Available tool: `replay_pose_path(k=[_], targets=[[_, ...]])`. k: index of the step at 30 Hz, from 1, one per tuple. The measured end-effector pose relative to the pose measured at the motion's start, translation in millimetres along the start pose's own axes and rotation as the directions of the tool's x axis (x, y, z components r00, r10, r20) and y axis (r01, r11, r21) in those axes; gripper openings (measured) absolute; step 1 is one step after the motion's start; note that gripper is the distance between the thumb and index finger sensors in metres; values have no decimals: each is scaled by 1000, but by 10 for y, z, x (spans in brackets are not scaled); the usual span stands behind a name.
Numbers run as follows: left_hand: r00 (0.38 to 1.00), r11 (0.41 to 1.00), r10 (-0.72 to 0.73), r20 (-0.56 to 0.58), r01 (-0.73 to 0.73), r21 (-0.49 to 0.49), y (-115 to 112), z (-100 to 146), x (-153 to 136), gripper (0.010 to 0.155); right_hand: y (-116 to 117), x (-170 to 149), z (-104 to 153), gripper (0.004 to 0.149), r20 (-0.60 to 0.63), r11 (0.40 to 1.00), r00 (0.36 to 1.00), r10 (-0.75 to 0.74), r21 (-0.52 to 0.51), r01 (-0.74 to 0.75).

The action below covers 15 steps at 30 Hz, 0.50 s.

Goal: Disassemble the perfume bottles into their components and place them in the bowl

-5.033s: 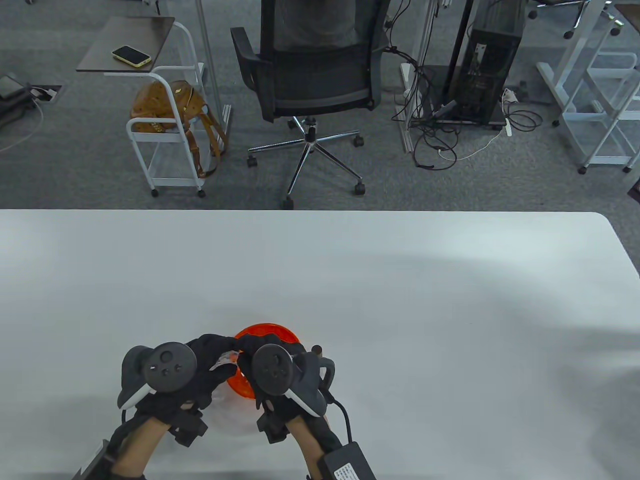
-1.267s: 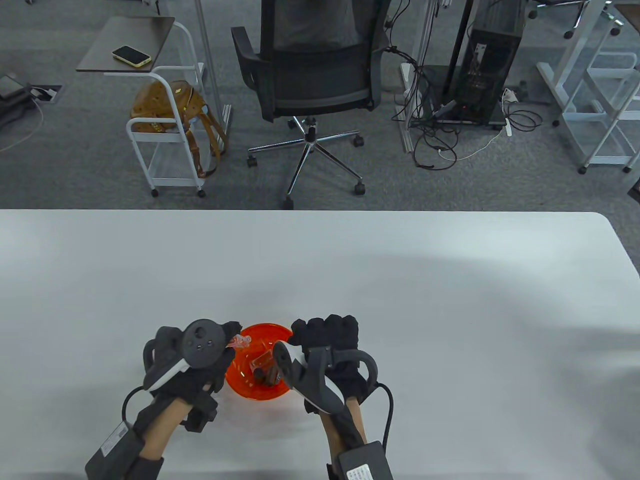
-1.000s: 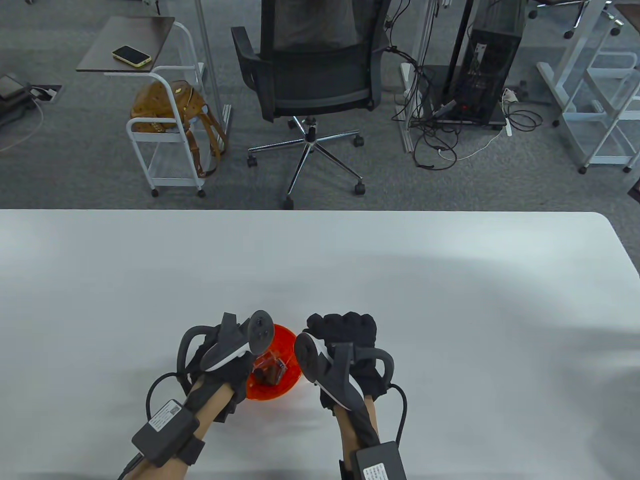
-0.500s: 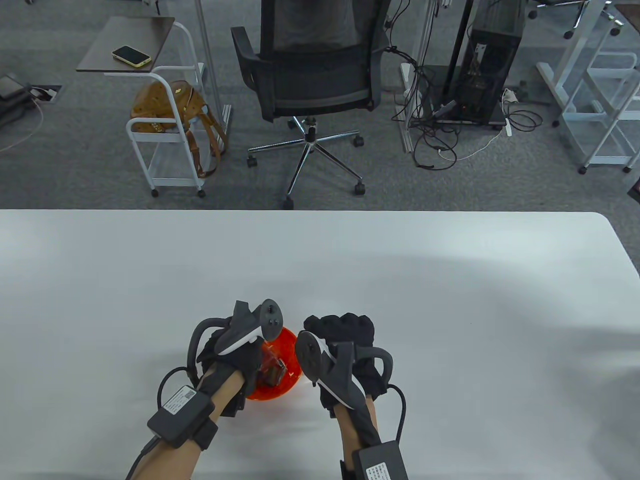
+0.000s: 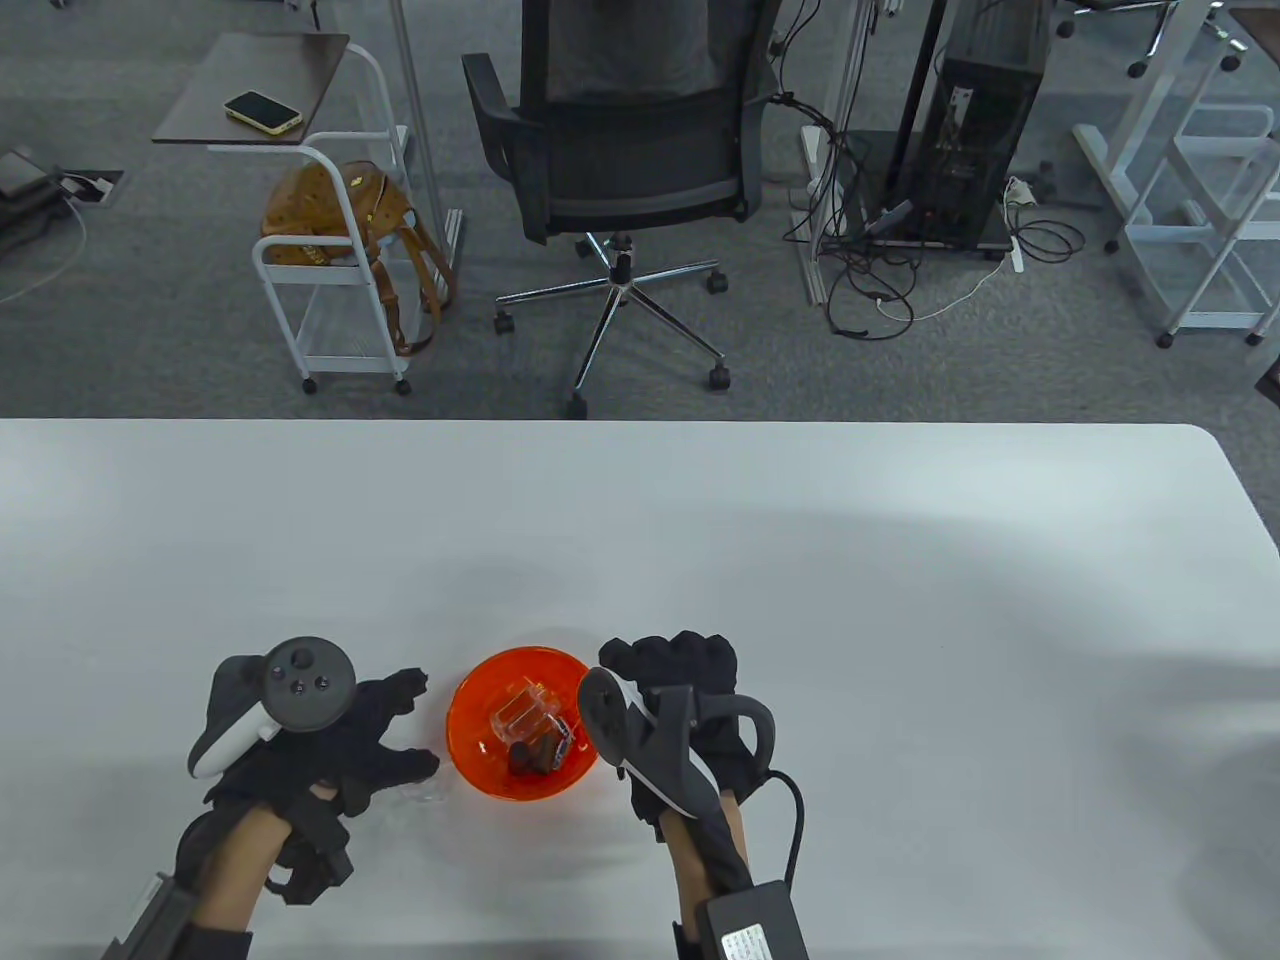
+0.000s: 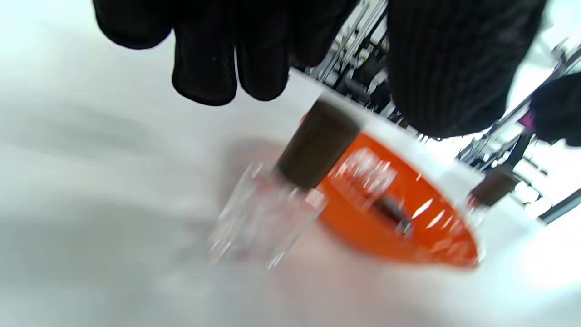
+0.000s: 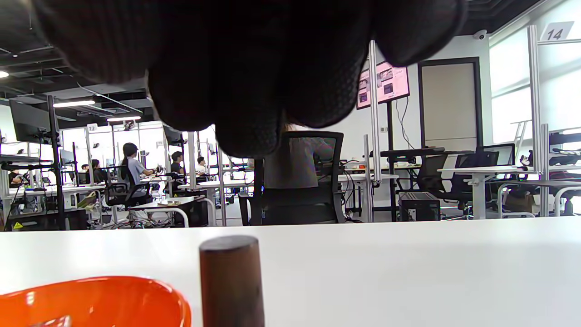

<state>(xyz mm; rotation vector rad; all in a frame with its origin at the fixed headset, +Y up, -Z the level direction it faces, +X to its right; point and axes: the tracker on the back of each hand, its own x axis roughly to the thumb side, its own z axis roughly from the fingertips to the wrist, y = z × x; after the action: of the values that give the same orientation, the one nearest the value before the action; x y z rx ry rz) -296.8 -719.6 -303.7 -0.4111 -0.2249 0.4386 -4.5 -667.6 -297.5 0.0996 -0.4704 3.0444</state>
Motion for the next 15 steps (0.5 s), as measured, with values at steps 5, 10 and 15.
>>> replay_pose_path(k=[5, 10, 15], targets=[[997, 997, -71, -34, 70, -26, -249, -131, -160, 76, 27, 44, 2, 45, 14, 1000, 1000, 12, 8, -12], [997, 996, -77, -16, 78, 42, -202, -145, -170, 55, 38, 79, 4, 46, 26, 1000, 1000, 16, 9, -16], [996, 984, 26, 87, -41, 174, 155, 22, -66, 54, 28, 68, 1, 46, 23, 1000, 1000, 10, 9, -10]])
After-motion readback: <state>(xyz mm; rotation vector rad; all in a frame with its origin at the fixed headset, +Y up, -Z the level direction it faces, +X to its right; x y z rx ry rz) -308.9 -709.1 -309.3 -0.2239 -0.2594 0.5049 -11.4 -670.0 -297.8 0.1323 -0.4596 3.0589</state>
